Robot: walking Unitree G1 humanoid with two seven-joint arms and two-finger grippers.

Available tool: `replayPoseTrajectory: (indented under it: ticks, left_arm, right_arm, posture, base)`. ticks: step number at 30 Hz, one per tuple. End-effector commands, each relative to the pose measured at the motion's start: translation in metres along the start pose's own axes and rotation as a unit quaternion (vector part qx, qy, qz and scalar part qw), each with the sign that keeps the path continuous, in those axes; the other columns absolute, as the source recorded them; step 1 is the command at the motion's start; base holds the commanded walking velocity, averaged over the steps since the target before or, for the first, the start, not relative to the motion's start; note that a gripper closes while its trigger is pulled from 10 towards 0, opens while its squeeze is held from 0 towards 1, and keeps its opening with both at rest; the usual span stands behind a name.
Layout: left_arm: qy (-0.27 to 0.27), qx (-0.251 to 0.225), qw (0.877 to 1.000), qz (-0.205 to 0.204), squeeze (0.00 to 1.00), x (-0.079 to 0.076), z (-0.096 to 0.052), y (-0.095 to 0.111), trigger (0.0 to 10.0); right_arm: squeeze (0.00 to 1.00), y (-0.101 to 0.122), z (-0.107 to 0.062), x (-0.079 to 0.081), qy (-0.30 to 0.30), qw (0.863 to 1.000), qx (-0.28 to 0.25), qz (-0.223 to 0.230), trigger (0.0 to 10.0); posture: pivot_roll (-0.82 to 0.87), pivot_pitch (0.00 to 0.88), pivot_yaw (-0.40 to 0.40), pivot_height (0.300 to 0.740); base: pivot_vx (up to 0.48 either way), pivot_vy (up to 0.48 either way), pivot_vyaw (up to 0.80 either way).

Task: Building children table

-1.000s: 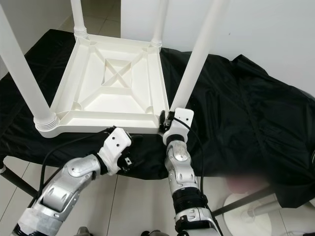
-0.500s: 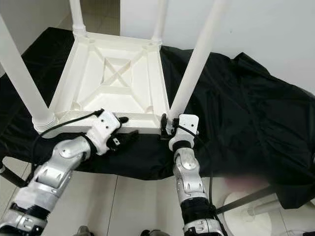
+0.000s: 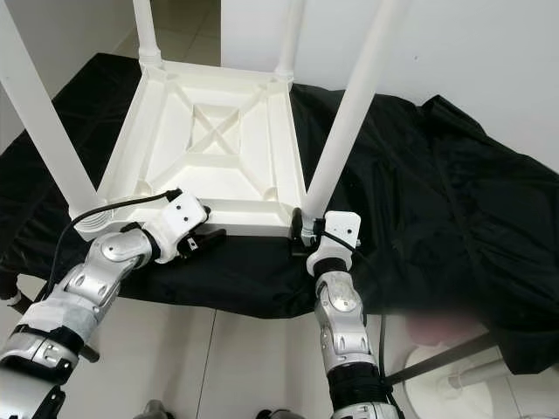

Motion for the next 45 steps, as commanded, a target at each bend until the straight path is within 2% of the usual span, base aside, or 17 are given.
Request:
replayPoseTrajectory:
  ticks: [1, 7, 11, 12, 13, 14, 15, 24, 31, 32, 34, 35, 39, 40, 43, 44, 45]
  left_arm:
    - [0.014, 0.058, 0.998, 0.015, 0.0, 0.006, -0.001, -0.022, 10.0]
    - [0.005, 0.105, 0.994, 0.019, 0.0, 0.013, 0.0, -0.037, 10.0]
    - [0.006, 0.124, 0.992, -0.02, 0.0, 0.022, 0.0, -0.042, 10.0]
    - [0.006, 0.124, 0.992, -0.027, 0.0, 0.023, 0.0, -0.042, 8.8]
    - [0.006, 0.124, 0.992, -0.027, 0.0, 0.023, 0.0, -0.042, 8.8]
    - [0.009, 0.122, 0.992, -0.03, 0.0, 0.025, 0.0, -0.041, 5.3]
    - [0.011, 0.12, 0.992, -0.036, 0.0, 0.027, -0.001, -0.041, 0.0]
    - [0.005, 0.107, 0.993, -0.042, 0.0, 0.025, 0.002, -0.038, 0.0]
    - [-0.004, 0.094, 0.994, -0.048, 0.0, 0.011, 0.008, -0.035, 0.0]
    - [-0.01, 0.089, 0.995, -0.04, 0.0, 0.005, 0.011, -0.032, 2.6]
    - [-0.01, 0.089, 0.995, -0.04, 0.0, 0.005, 0.011, -0.032, 2.6]
    - [-0.021, 0.079, 0.996, -0.035, 0.0, -0.005, 0.015, -0.029, 10.0]
    - [-0.057, 0.053, 0.997, -0.026, 0.0, -0.029, 0.022, -0.019, 10.0]
    - [-0.083, 0.03, 0.995, -0.04, 0.86, -0.047, 0.025, -0.009, 10.0]
    - [-0.106, 0.001, 0.992, -0.062, 0.86, -0.064, 0.029, 0.004, 10.0]
    - [-0.11, -0.011, 0.991, -0.07, 1.0, -0.07, 0.031, 0.011, 10.0]
    - [-0.11, -0.011, 0.991, -0.07, 1.0, -0.07, 0.031, 0.011, 10.0]
  right_arm:
    - [0.0, -0.006, -0.004, -0.017, -0.029, 0.999, 0.013, -0.007, 10.0]
    - [0.0, -0.005, -0.003, -0.015, -0.026, 1.0, 0.013, -0.009, 10.0]
    - [0.0, -0.006, -0.001, -0.013, -0.024, 1.0, 0.013, -0.008, 10.0]
    - [0.0, -0.006, 0.0, -0.012, -0.023, 1.0, 0.013, -0.008, 10.0]
    - [0.0, -0.006, 0.0, -0.012, -0.023, 1.0, 0.013, -0.008, 10.0]
    - [0.0, -0.006, 0.0, -0.012, -0.023, 1.0, 0.013, -0.009, 10.0]
    - [0.0, -0.006, 0.0, -0.012, -0.024, 1.0, 0.012, -0.009, 10.0]
    - [0.0, -0.005, 0.002, -0.019, -0.032, 0.999, 0.012, -0.016, 10.0]
    - [0.0, -0.006, 0.002, -0.021, -0.035, 0.999, 0.014, -0.02, 10.0]
    - [0.0, -0.007, 0.002, -0.021, -0.036, 0.999, 0.015, -0.02, 10.0]
    - [0.0, -0.007, 0.002, -0.021, -0.036, 0.999, 0.015, -0.02, 10.0]
    - [0.0, -0.007, 0.002, -0.021, -0.037, 0.999, 0.015, -0.02, 10.0]
    - [0.0, -0.008, 0.003, -0.021, -0.037, 0.999, 0.017, -0.021, 10.0]
    - [0.0, -0.008, 0.003, -0.021, -0.037, 0.999, 0.017, -0.023, 10.0]
    - [0.0, -0.008, 0.004, -0.022, -0.038, 0.999, 0.017, -0.025, 10.0]
    - [0.0, -0.008, 0.004, -0.023, -0.04, 0.999, 0.017, -0.026, 10.0]
    - [0.0, -0.008, 0.004, -0.023, -0.04, 0.999, 0.017, -0.026, 10.0]
  posture:
    - [0.06, 0.085, -0.083, 0.74]
    - [0.06, 0.08, -0.075, 0.74]
    - [0.06, 0.076, -0.071, 0.74]
    - [0.06, 0.076, -0.07, 0.74]
    - [0.06, 0.076, -0.07, 0.74]
    - [0.06, 0.076, -0.07, 0.74]
    - [0.06, 0.075, -0.068, 0.74]
    - [0.06, 0.077, -0.068, 0.74]
    - [0.06, 0.076, -0.067, 0.74]
    - [0.06, 0.076, -0.067, 0.74]
    - [0.06, 0.076, -0.067, 0.74]
    - [0.06, 0.076, -0.067, 0.74]
    - [0.07, 0.077, -0.067, 0.74]
    - [0.07, 0.081, -0.066, 0.74]
    - [0.07, 0.081, -0.066, 0.74]
    - [0.07, 0.084, -0.064, 0.74]
    - [0.07, 0.084, -0.064, 0.74]
  base:
    - [0.0, 0.0, 0.0]
    - [0.0, 0.0, 0.0]
    - [0.0, 0.0, 0.0]
    - [0.0, 0.0, 0.0]
    - [0.0, 0.0, 0.0]
    - [0.0, 0.0, 0.0]
    - [0.0, 0.0, 0.0]
    - [0.0, 0.0, 0.0]
    - [0.0, 0.0, 0.0]
    - [0.0, 0.0, 0.0]
    - [0.0, 0.0, 0.0]
    - [0.0, 0.0, 0.0]
    - [0.0, 0.0, 0.0]
    - [0.0, 0.0, 0.0]
    - [0.0, 0.0, 0.0]
    - [0.0, 0.0, 0.0]
    - [0.0, 0.0, 0.0]
Point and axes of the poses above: a point about 5 cm out from each wrist's last joint towards the gripper, its own z axis pointing out of the wrist towards the gripper, its own y axis along the axis of the wrist's last joint, x = y × z, the point moved 4 cm from there along z, pointing out of the wrist towards the gripper, and after that the axes turned 6 degrees about z, right-handed, at the moved point
